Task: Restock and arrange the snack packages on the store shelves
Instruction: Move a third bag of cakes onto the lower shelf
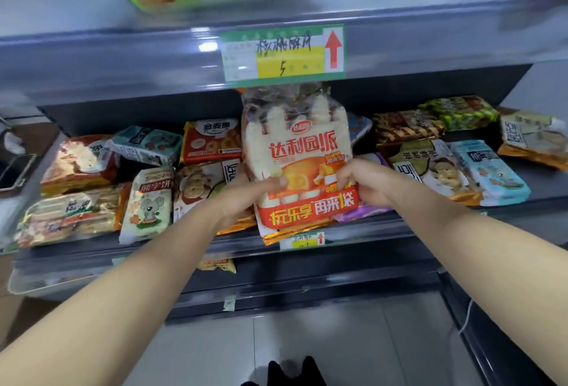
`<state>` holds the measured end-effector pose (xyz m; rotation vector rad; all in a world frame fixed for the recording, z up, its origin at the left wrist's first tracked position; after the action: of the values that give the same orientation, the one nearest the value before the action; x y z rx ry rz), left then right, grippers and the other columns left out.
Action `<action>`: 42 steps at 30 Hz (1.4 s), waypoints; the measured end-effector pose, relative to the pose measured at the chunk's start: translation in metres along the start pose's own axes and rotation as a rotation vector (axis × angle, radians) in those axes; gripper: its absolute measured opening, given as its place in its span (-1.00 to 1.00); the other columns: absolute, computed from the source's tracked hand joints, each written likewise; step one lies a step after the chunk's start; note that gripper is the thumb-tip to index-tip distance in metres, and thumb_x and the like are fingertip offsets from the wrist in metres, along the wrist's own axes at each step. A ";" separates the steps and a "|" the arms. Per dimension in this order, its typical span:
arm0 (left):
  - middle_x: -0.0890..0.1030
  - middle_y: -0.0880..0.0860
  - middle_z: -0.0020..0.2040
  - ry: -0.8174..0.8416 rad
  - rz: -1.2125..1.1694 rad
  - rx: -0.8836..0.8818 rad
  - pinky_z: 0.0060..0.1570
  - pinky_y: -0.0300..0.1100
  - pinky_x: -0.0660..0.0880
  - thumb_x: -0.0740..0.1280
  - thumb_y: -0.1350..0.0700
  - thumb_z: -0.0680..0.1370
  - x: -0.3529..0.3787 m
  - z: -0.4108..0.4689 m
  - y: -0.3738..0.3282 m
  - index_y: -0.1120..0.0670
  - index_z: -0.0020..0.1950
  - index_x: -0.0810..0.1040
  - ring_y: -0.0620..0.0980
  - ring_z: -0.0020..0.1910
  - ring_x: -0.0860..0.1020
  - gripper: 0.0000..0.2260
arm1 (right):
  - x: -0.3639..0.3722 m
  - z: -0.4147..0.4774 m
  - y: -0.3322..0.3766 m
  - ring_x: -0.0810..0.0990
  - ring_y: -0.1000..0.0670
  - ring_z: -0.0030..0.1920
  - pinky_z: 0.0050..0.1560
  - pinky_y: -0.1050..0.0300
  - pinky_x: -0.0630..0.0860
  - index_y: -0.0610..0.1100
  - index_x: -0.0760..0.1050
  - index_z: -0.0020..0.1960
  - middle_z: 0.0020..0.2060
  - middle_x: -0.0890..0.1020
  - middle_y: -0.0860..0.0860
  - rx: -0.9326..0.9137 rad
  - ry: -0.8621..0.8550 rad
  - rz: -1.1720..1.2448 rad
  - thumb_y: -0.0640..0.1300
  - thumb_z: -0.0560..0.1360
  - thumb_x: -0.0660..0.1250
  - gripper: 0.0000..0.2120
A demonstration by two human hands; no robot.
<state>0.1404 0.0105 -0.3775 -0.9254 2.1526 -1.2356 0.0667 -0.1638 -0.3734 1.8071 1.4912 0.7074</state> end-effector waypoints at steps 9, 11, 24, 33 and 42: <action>0.70 0.05 0.01 -0.089 -0.060 0.035 -0.21 -0.23 0.61 0.47 0.05 0.41 0.008 -0.009 -0.011 0.09 0.27 0.50 -0.01 -0.07 0.69 -0.55 | 0.001 0.007 -0.001 0.58 -0.15 -0.07 -0.07 -0.08 0.51 -0.18 0.46 -0.03 -0.11 0.60 -0.15 -0.037 0.132 0.110 -0.44 0.38 0.06 -0.69; 0.70 0.07 0.00 -0.131 -0.062 0.030 -0.16 -0.16 0.62 0.49 0.04 0.40 0.007 -0.015 -0.013 0.11 0.25 0.50 0.02 -0.08 0.69 -0.54 | 0.002 0.007 -0.004 0.57 -0.16 -0.07 -0.06 -0.08 0.51 -0.18 0.45 -0.05 -0.11 0.59 -0.15 -0.032 0.139 0.133 -0.42 0.36 0.06 -0.71; 0.68 0.11 -0.04 -0.389 -0.028 0.120 -0.03 0.00 0.60 0.44 0.09 0.44 -0.061 -0.078 -0.030 0.04 0.09 0.52 0.09 -0.11 0.67 -0.74 | 0.084 -0.007 0.022 0.56 -0.17 0.08 0.25 -0.20 0.43 -0.16 0.46 0.05 -0.03 0.60 -0.14 -0.154 0.322 0.138 -0.39 0.28 0.19 -0.63; 0.56 0.06 0.13 -0.550 -0.035 0.234 -0.01 -0.05 0.59 0.49 0.09 0.39 -0.087 -0.077 -0.043 0.00 0.15 0.45 0.07 0.03 0.61 -0.61 | 0.098 0.011 0.040 0.56 -0.14 0.05 0.19 -0.12 0.46 -0.17 0.48 0.00 -0.04 0.60 -0.12 -0.189 0.282 0.162 -0.50 0.36 0.09 -0.63; 0.64 0.07 0.13 -0.175 -0.224 0.104 -0.06 -0.07 0.61 0.51 0.13 0.38 0.005 -0.010 -0.021 0.02 0.37 0.34 0.05 0.04 0.65 -0.39 | 0.006 0.006 0.021 0.57 -0.19 0.03 -0.02 -0.13 0.53 -0.20 0.45 0.03 -0.03 0.59 -0.19 -0.118 0.085 0.098 -0.49 0.37 0.06 -0.63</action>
<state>0.1365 0.0043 -0.3544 -1.2078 1.8713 -1.3044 0.0852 -0.1616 -0.3612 1.7895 1.3914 0.9124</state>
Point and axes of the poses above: each hand's wrist, its own z-axis towards the middle knuckle, its own x-axis out of the palm, y = z × x, the point moved 10 cm from there along z, towards the middle knuckle
